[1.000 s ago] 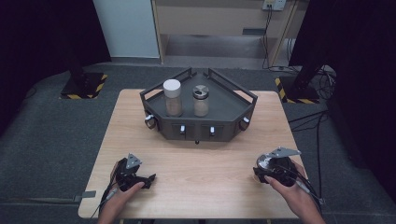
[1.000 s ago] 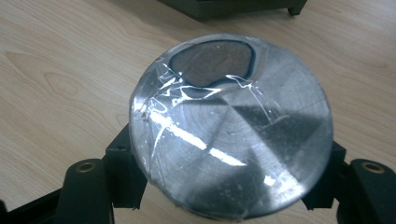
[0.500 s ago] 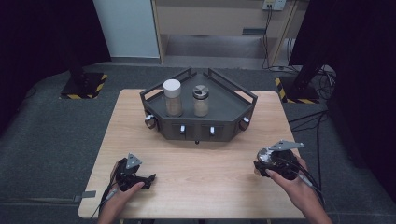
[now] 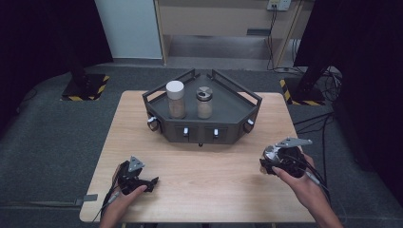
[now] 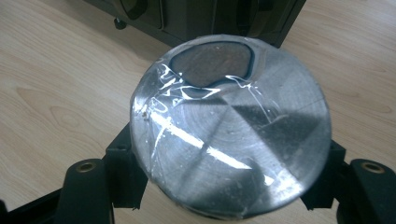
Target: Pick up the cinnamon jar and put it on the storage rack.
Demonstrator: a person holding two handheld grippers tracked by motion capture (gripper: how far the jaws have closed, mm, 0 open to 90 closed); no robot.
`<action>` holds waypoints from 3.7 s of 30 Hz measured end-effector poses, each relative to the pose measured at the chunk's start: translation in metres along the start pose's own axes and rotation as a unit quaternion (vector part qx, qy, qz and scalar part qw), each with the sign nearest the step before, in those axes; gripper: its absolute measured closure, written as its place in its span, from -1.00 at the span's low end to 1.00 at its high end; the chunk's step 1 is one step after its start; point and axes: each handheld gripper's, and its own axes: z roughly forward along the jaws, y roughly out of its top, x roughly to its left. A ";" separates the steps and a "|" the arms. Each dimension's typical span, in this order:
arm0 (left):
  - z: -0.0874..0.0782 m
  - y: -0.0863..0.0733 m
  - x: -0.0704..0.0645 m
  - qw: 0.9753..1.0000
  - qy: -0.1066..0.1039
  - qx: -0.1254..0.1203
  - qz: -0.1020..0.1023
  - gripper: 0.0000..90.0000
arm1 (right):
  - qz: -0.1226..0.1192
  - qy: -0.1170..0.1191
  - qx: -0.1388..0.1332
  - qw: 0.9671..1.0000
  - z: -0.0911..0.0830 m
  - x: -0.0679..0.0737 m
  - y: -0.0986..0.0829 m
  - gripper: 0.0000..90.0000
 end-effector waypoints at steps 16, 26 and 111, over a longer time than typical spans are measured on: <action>0.000 0.000 0.000 1.000 0.000 0.000 0.000 -1.00 | -0.009 -0.006 -0.012 1.000 -0.006 -0.001 0.023 -0.29; 0.000 0.000 0.000 1.000 0.000 0.000 0.000 -1.00 | -0.017 -0.011 -0.019 1.000 -0.012 0.000 0.038 -0.29; 0.000 0.001 0.000 1.000 -0.001 0.002 0.002 -1.00 | -0.026 -0.014 -0.032 0.999 0.033 -0.011 0.169 -0.29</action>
